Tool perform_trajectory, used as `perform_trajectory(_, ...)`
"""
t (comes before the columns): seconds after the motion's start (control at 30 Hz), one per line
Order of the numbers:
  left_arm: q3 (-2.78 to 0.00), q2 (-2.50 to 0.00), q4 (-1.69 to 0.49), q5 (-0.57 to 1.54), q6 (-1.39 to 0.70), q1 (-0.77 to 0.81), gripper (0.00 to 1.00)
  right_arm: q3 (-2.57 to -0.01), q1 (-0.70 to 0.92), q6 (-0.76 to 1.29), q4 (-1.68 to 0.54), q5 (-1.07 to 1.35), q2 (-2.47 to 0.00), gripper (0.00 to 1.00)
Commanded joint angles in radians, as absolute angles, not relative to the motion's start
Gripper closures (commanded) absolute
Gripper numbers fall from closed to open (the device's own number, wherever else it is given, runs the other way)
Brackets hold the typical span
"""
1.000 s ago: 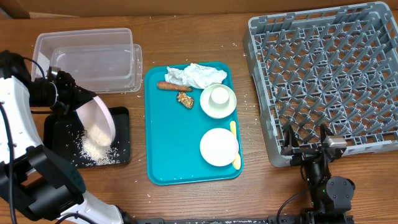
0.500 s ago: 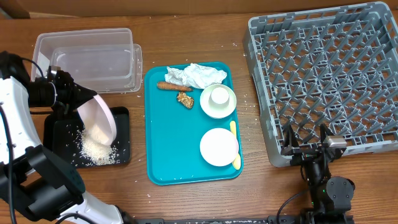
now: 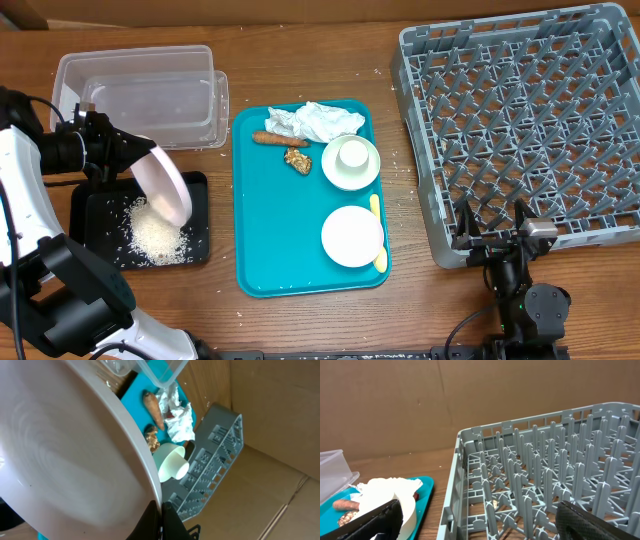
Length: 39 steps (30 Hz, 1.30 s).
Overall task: Sort waste into correct bins and load items into the dishwasher
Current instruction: 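Tilt the plate with the left gripper to dump rice onto the black tray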
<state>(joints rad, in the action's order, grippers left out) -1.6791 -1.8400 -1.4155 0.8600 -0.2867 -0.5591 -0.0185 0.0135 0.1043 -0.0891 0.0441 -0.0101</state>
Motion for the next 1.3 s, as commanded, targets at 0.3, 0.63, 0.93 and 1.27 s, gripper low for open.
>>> perform_trajectory(0.3, -1.704, -1.813, -1.470, 0.876, -0.296, -0.596, 0.96, -0.008, 0.011, 0.104, -0.081, 0.034, -0.003, 0.00)
perform_trajectory(0.63, -1.704, -1.813, -1.468, 0.976, -0.223, -0.647, 0.96, -0.008, 0.011, 0.104, -0.081, 0.034, -0.003, 0.00)
perform_trajectory(0.93, -1.705, -1.813, -1.498, 1.129, -0.155, -0.670, 0.96, -0.008, 0.011, 0.104, -0.081, 0.035, -0.003, 0.00)
perform_trajectory(1.27, -1.704, -1.813, -1.509, 0.968, -0.220, -0.675, 0.96, -0.008, 0.011, 0.104, -0.081, 0.034, -0.003, 0.00)
